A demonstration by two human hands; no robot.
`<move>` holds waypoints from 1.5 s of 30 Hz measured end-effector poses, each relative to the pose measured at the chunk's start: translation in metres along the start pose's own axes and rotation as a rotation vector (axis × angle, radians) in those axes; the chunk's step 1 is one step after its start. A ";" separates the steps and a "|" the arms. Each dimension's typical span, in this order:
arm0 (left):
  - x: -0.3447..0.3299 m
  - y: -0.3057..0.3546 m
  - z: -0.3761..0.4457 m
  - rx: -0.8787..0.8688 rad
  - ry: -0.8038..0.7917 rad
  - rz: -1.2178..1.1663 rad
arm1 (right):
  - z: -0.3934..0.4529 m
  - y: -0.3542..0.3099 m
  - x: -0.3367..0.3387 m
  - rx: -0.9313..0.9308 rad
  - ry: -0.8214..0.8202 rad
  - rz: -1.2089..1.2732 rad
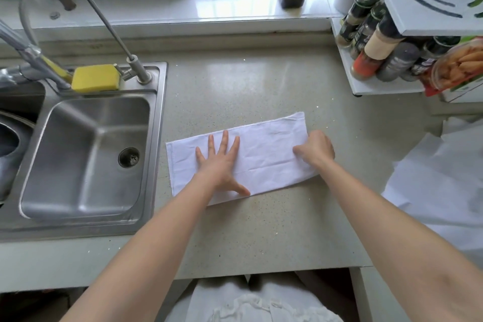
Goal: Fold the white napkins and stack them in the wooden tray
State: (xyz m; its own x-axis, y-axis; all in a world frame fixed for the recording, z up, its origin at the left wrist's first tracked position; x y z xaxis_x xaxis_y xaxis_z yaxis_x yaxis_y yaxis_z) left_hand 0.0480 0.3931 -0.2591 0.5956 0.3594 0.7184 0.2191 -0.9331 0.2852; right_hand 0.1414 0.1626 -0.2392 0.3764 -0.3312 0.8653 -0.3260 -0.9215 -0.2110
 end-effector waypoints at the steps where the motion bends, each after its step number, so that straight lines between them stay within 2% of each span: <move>1: 0.001 0.001 0.000 0.008 -0.006 0.004 | 0.000 -0.003 0.000 0.032 0.006 0.026; 5: 0.005 0.005 0.002 0.039 -0.019 0.059 | -0.004 -0.006 0.002 0.167 0.040 0.256; 8: 0.006 0.015 0.004 0.034 -0.036 0.133 | -0.010 0.006 0.007 0.183 0.068 0.435; 15: -0.006 0.088 0.011 -0.133 -0.048 0.327 | -0.030 0.045 0.040 0.236 0.258 0.520; 20: -0.011 0.113 0.018 -0.181 -0.077 0.274 | -0.045 0.066 0.071 0.241 0.347 0.568; 23: 0.002 0.107 0.016 -0.260 -0.068 0.000 | -0.049 0.068 0.075 0.230 0.343 0.584; 25: 0.028 0.083 0.010 -0.255 0.082 -0.406 | -0.048 0.055 0.074 0.233 0.319 0.605; 27: 0.041 0.032 0.003 -0.057 0.183 -0.940 | -0.049 0.027 0.068 0.269 0.264 0.595; 28: 0.037 0.006 -0.001 0.082 0.180 -1.196 | -0.052 0.007 0.062 0.300 0.220 0.575; 30: 0.024 -0.032 -0.008 0.277 0.150 -1.503 | -0.061 -0.035 0.043 0.370 0.146 0.514; 35: 0.012 -0.052 -0.016 0.342 0.074 -1.722 | -0.085 -0.105 -0.016 0.452 0.021 0.390; 43: 0.017 -0.053 -0.014 0.323 0.097 -1.637 | -0.098 -0.139 -0.048 0.468 0.043 0.204; 45: 0.015 -0.054 -0.012 0.327 0.089 -1.637 | -0.101 -0.147 -0.059 0.505 0.003 0.127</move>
State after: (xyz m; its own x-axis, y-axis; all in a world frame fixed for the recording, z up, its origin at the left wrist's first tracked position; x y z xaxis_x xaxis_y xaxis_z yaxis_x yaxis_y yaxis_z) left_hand 0.0362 0.4492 -0.2559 -0.4495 0.8807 -0.1490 0.6718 0.4433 0.5934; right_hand 0.0794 0.3376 -0.2130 0.3583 -0.4465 0.8199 0.0908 -0.8574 -0.5065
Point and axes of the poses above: each hand's wrist, its own z-axis towards the middle knuckle, its own x-axis out of the back of the hand, y = z × x, the point moved 9 cm from there along z, towards the middle knuckle, and after that the axes turned 9 degrees about -z, right-handed, at the moved point
